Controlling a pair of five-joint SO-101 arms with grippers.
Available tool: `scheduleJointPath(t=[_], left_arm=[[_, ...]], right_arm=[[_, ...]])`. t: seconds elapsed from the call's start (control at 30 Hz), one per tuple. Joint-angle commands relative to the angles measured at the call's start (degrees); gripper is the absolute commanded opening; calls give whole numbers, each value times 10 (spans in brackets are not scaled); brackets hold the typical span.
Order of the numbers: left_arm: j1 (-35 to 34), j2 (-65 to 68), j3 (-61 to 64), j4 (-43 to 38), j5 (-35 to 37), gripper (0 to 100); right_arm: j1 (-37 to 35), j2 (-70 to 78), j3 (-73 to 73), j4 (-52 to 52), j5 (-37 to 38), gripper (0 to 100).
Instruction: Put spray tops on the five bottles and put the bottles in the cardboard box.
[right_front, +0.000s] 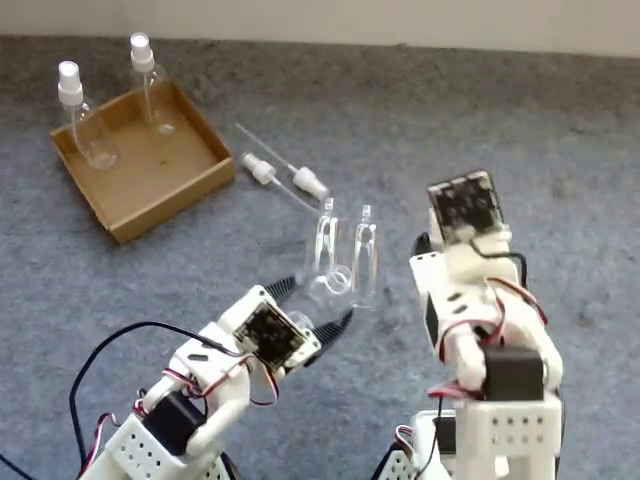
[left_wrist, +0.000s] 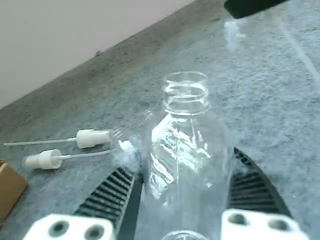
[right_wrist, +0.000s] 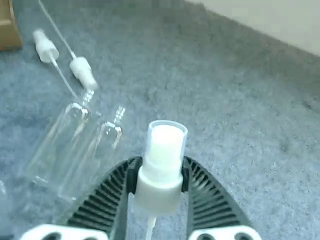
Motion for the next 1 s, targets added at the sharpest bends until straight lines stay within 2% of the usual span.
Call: scheduleJointPath(t=[0.0, 0.17, 0.43, 0.77, 0.97], left_arm=[[51, -1, 11, 18, 4, 101], [105, 0, 11, 28, 4, 101], [107, 0, 11, 28, 4, 101], [107, 0, 11, 49, 2, 101], [107, 0, 11, 52, 2, 101]], right_arm=[[-7, -58, -5, 0, -43, 41], [-7, -82, -8, 0, -104, 41], [-7, -109, -15, 0, -217, 41], [-8, -131, -159, 4, -225, 41], [-9, -131, -196, 4, -225, 41]])
